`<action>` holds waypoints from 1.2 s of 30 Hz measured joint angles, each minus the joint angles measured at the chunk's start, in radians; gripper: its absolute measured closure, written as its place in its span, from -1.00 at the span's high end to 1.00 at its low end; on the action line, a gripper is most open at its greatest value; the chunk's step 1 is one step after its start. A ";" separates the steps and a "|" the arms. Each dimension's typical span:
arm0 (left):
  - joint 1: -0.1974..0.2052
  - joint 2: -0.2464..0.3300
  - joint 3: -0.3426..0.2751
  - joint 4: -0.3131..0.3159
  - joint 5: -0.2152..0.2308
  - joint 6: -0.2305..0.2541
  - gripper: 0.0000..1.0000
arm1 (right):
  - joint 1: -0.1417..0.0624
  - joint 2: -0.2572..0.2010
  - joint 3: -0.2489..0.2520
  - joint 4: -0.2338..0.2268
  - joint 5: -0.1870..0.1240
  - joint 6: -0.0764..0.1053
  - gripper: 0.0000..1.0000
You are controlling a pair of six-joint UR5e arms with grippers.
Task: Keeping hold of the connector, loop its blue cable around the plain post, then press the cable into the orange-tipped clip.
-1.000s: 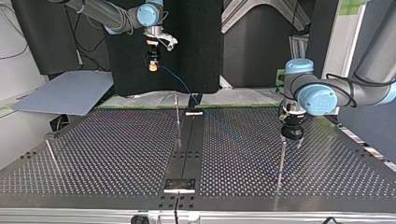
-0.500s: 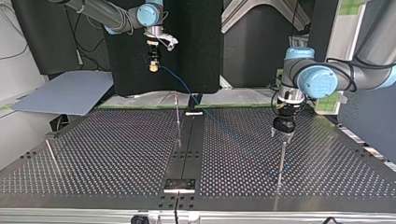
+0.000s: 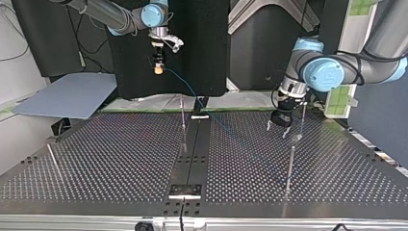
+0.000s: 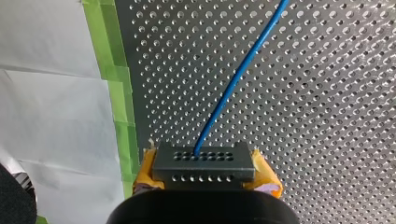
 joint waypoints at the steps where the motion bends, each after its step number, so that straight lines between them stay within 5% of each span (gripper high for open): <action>1: 0.002 0.008 -0.008 -0.004 0.002 0.008 1.00 | 0.000 0.000 0.000 0.000 0.000 0.000 -1.00; 11: 0.033 0.102 -0.044 -0.089 -0.063 0.102 1.00 | 0.000 0.000 -0.005 0.001 -0.004 0.002 -1.00; 23: 0.023 0.214 0.057 -0.201 -0.137 0.214 1.00 | -0.001 0.000 -0.007 0.009 -0.006 0.002 -1.00; 36: -0.041 0.341 0.185 -0.329 -0.191 0.342 1.00 | -0.003 0.000 -0.010 0.010 -0.006 0.002 -1.00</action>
